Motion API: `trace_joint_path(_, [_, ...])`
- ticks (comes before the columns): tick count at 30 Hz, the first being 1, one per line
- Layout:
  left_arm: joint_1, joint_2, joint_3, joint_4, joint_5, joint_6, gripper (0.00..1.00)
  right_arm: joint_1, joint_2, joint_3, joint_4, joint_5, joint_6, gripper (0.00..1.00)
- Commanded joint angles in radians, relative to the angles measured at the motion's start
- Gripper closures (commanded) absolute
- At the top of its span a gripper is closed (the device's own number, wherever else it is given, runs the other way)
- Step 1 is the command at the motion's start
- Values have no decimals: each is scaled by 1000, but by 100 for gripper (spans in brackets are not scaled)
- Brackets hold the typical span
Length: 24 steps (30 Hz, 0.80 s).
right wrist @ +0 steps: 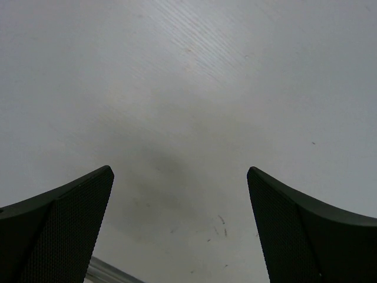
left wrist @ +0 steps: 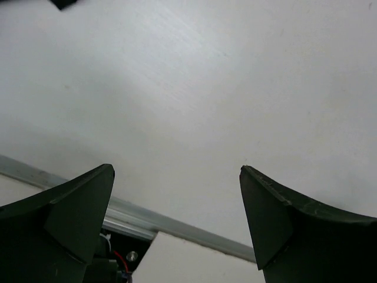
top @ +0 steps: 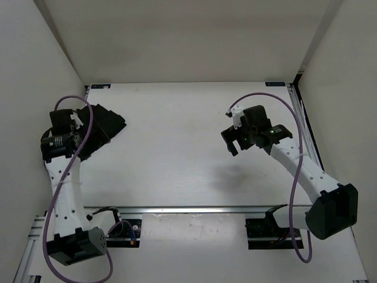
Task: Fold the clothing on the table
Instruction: Move the skirt to the center of the board
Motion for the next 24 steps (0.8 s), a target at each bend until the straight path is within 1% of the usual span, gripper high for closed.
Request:
trace_joint_path(1, [-46, -50, 19, 89, -81, -31, 2, -95, 20, -7, 76, -30, -49, 1])
trace_joint_path(3, [-36, -20, 18, 75, -180, -49, 1, -146, 25, -28, 96, -66, -54, 1])
trace_joint_path(4, [1, 0, -10, 107, -150, -29, 1, -175, 20, -27, 102, -76, -49, 1])
trace_joint_path(5, [21, 5, -55, 121, -130, 61, 1, -201, 15, -54, 116, -92, -57, 1])
trace_joint_path(6, [21, 20, -73, 171, -150, 75, 1, -214, 11, -82, 145, -105, -68, 1])
trace_joint_path(7, [-12, 51, -99, 214, -229, 92, 2, -241, 9, -103, 165, -126, -80, 1])
trace_joint_path(8, [-49, 100, -108, 244, -357, 92, 1, -261, 3, -125, 174, -135, -81, 1])
trace_joint_path(9, [-77, 127, -113, 250, -406, 88, 2, -269, 0, -135, 186, -154, -94, 0])
trace_joint_path(10, [-89, 236, -97, 264, -482, 72, 1, -299, -3, -157, 191, -174, -100, 1])
trace_joint_path(11, [-86, 272, -85, 265, -494, 65, 1, -306, -3, -171, 191, -206, -121, 1])
trace_joint_path(12, [-65, 304, -71, 259, -513, 16, 1, -316, -2, -177, 198, -221, -127, 1])
trace_joint_path(13, [-57, 354, -50, 270, -501, -1, 1, -332, -2, -194, 206, -241, -143, 1])
trace_joint_path(14, [-19, 393, -36, 293, -450, -9, 1, -342, -5, -201, 211, -237, -147, 1])
trace_joint_path(15, [1, 398, -34, 304, -446, -30, 1, -349, -9, -214, 221, -231, -155, 1])
trace_joint_path(16, [10, 416, -30, 305, -463, -66, 1, -350, -11, -220, 231, -206, -151, 1])
trace_joint_path(17, [15, 413, -19, 317, -490, -70, 1, -350, -8, -218, 232, -205, -155, 1])
trace_joint_path(18, [6, 398, -27, 324, -562, -102, 1, -349, 3, -208, 231, -191, -151, 1])
trace_joint_path(19, [1, 384, -28, 333, -589, -124, 1, -352, 18, -196, 229, -179, -137, 1])
trace_joint_path(20, [3, 367, -51, 362, -651, -127, 2, -349, 29, -186, 222, -166, -120, 1])
trace_joint_path(21, [15, 349, -79, 385, -687, -136, 1, -350, 37, -180, 217, -159, -115, 1])
trace_joint_path(23, [81, 343, -117, 396, -679, -155, 1, -340, 58, -131, 168, -94, -76, 1])
trace_joint_path(24, [124, 330, -129, 405, -684, -173, 1, -330, 73, -104, 134, -91, -66, 1])
